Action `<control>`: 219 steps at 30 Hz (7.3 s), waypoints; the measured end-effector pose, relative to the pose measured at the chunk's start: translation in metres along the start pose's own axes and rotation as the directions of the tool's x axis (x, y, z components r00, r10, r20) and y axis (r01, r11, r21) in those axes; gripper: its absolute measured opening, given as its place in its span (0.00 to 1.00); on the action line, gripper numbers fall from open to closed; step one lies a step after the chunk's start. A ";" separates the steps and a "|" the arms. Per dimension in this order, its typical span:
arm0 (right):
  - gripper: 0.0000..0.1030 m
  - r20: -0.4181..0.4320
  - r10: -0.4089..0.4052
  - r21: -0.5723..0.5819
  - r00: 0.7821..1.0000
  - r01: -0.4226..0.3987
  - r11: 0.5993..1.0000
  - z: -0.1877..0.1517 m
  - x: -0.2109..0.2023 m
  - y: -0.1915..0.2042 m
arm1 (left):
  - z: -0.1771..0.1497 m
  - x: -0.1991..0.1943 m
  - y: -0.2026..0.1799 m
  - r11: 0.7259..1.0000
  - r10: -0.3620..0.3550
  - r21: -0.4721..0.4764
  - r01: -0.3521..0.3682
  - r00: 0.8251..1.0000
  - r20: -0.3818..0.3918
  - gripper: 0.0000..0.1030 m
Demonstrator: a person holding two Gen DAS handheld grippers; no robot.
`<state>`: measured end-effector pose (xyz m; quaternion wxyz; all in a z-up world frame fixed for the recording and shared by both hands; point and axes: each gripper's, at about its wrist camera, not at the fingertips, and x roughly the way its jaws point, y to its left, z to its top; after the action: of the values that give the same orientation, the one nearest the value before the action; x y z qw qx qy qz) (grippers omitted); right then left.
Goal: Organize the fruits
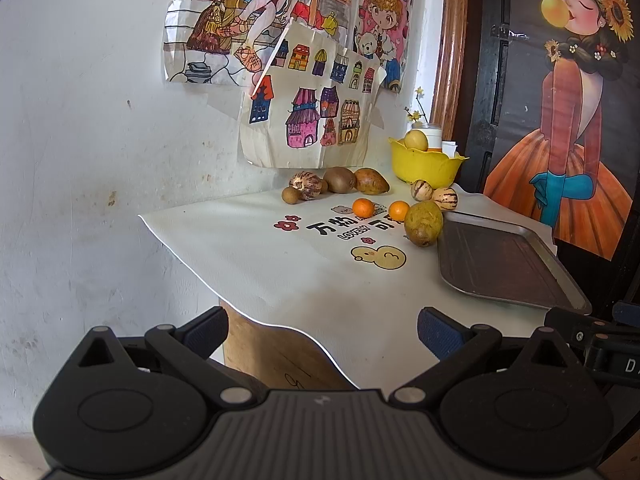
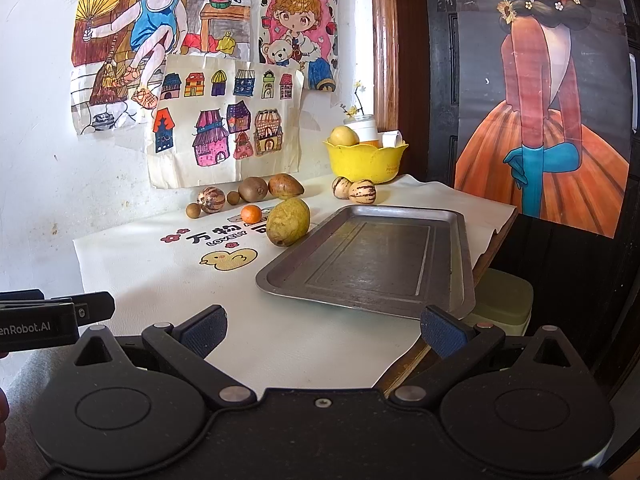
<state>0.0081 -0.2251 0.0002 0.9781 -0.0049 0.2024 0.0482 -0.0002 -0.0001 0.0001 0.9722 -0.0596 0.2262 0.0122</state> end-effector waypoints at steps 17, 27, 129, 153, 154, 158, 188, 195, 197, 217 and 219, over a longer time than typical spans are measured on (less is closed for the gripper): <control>1.00 -0.021 0.009 -0.023 1.000 -0.010 1.000 0.009 0.014 -0.009 | 0.005 0.015 0.005 1.000 -0.001 -0.013 0.000 0.999 -0.052 1.00; 1.00 -0.065 0.124 -0.155 0.990 -0.133 0.979 0.052 0.049 -0.020 | 0.040 0.051 0.002 0.999 -0.001 0.054 0.005 0.997 -0.083 1.00; 0.65 -0.243 0.028 -0.260 0.970 -0.092 0.961 0.121 0.281 -0.165 | 0.112 0.295 -0.158 0.896 -0.397 0.080 0.436 0.869 -0.296 0.34; 0.70 -0.249 0.015 -0.292 0.969 -0.090 0.952 0.114 0.278 -0.168 | 0.110 0.293 -0.159 0.897 -0.404 0.046 0.440 0.858 -0.317 0.57; 0.73 -0.245 0.019 -0.290 0.969 -0.091 0.953 0.114 0.276 -0.168 | 0.111 0.291 -0.157 0.898 -0.406 0.039 0.438 0.859 -0.312 0.60; 0.78 -0.229 0.030 -0.273 0.973 -0.094 0.957 0.115 0.265 -0.168 | 0.117 0.278 -0.150 0.913 -0.384 0.026 0.407 0.878 -0.285 0.74; 0.99 -0.356 0.117 -0.096 0.927 -0.161 0.982 0.093 0.124 -0.118 | 0.086 0.150 -0.067 0.971 -0.224 0.029 0.238 0.945 -0.239 1.00; 0.99 -0.446 0.165 -0.103 0.880 -0.233 0.967 0.085 0.108 -0.092 | 0.079 0.139 -0.048 0.978 -0.194 0.023 0.209 0.937 -0.291 1.00; 0.99 -0.466 0.182 -0.099 0.866 -0.255 0.962 0.084 0.106 -0.085 | 0.077 0.137 -0.042 0.980 -0.182 0.024 0.198 0.938 -0.296 1.00; 0.99 -0.535 0.298 -0.165 0.790 -0.444 0.881 0.097 0.125 -0.014 | 0.078 0.134 0.021 0.999 -0.039 0.016 0.047 0.949 -0.313 1.00; 0.99 -0.538 0.304 -0.182 0.786 -0.461 0.869 0.100 0.131 -0.009 | 0.080 0.137 0.028 1.000 -0.022 0.006 0.025 0.951 -0.310 1.00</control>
<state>0.1684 -0.2193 0.0396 0.8498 -0.1257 0.4315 0.2754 0.1567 0.0374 0.0075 0.9251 -0.0589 0.3750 -0.0102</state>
